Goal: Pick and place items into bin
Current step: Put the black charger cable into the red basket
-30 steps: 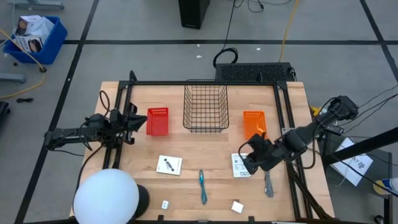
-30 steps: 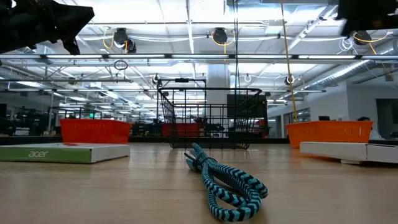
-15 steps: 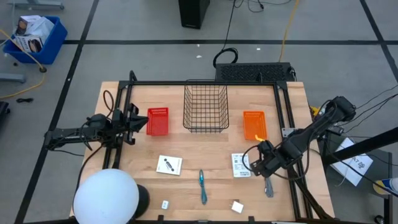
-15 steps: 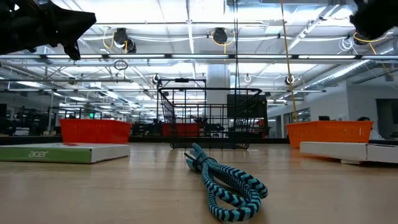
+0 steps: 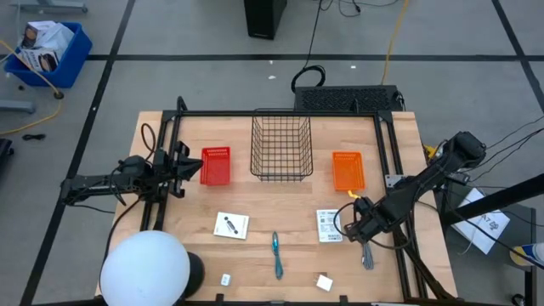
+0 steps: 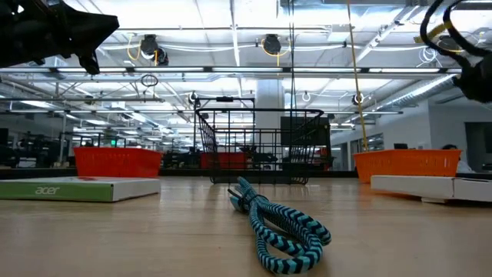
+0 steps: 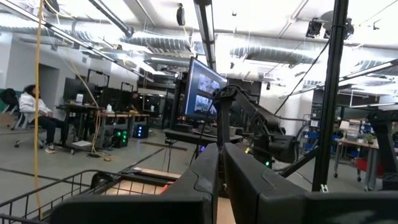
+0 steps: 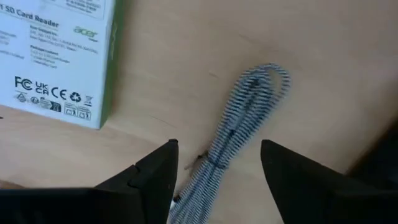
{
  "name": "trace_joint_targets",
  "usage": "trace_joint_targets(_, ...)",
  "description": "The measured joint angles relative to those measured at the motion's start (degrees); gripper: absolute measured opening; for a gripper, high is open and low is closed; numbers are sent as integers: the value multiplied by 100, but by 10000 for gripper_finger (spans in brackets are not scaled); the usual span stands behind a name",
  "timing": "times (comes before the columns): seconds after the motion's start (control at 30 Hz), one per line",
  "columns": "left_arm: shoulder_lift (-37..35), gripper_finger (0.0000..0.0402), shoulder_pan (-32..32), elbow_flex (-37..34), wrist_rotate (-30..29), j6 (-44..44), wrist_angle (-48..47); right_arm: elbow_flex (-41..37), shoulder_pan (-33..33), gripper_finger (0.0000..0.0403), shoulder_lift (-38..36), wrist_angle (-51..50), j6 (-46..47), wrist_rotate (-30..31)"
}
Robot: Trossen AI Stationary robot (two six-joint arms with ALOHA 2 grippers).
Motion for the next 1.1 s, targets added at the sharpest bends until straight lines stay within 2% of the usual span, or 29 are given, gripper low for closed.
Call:
trace_joint_targets(0.17,0,31,0,0,0,-2,0,-445,-2,217,0,536,104,-98)
trace_joint_targets(0.53,0,31,2,0,-2,22,-6,-691,-2,204,0,541,112,-326)
trace_joint_targets(0.7,0,31,2,0,-2,35,-9,-850,-2,163,-7,830,141,-334)
trace_joint_targets(1.1,0,31,2,0,-4,25,7,-874,-4,28,-19,1014,-177,-289)
